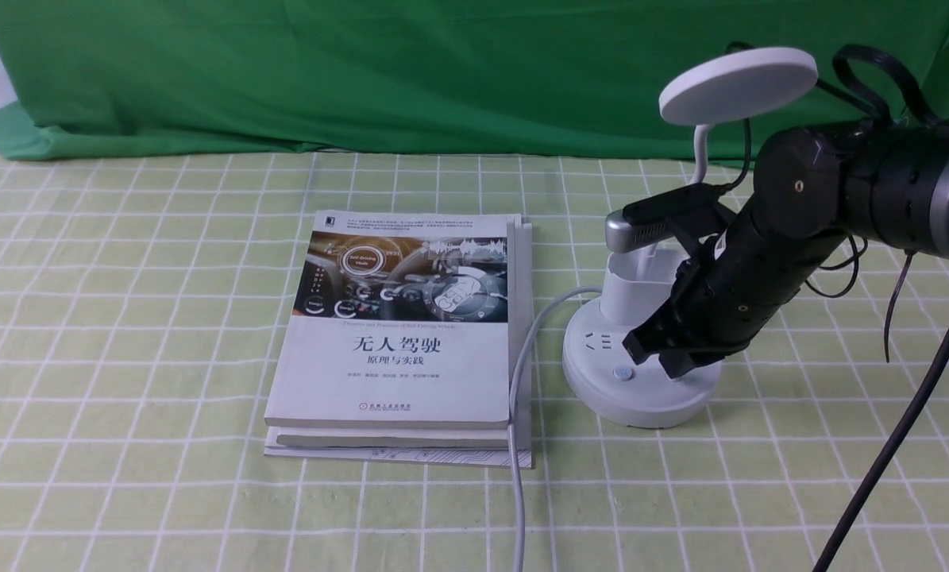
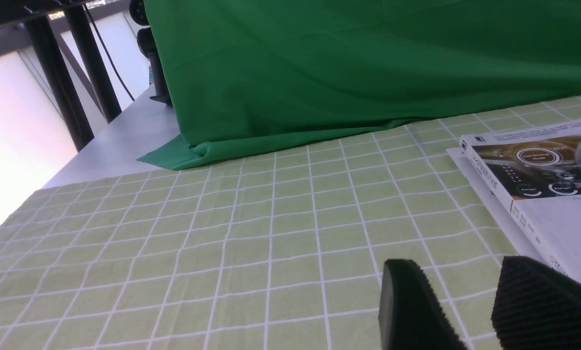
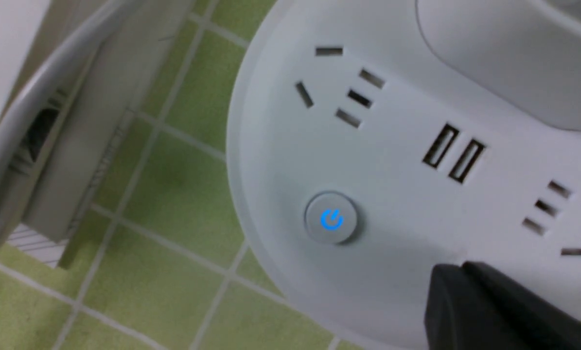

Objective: Turn on the table lamp on the green coffee tablecloth with your hand.
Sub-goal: 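Press the button on the base of the white desk lamp with the right gripper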

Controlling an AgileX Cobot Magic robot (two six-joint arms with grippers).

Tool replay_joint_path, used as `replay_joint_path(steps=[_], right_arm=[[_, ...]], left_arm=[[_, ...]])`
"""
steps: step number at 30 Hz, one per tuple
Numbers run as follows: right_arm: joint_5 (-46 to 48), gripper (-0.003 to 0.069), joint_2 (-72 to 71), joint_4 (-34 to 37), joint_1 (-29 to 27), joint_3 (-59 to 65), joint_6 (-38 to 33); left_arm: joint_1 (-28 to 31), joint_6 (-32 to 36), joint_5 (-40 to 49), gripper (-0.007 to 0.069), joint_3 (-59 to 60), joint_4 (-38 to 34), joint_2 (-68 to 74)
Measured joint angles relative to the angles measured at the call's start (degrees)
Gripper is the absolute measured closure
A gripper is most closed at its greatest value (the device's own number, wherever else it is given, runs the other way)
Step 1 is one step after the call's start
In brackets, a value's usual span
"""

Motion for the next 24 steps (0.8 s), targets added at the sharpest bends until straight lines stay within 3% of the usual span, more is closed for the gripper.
replay_joint_path(steps=[16,24], right_arm=[[-0.1,0.0627,2.2,-0.1,0.0,-0.7,0.0],[1.1,0.0627,-3.7,-0.1,0.9,-0.3,0.7]], left_arm=[[0.0,0.0,0.0,0.0384,0.0,0.0,0.0],[0.0,0.0,0.0,0.0384,0.0,0.0,0.0]])
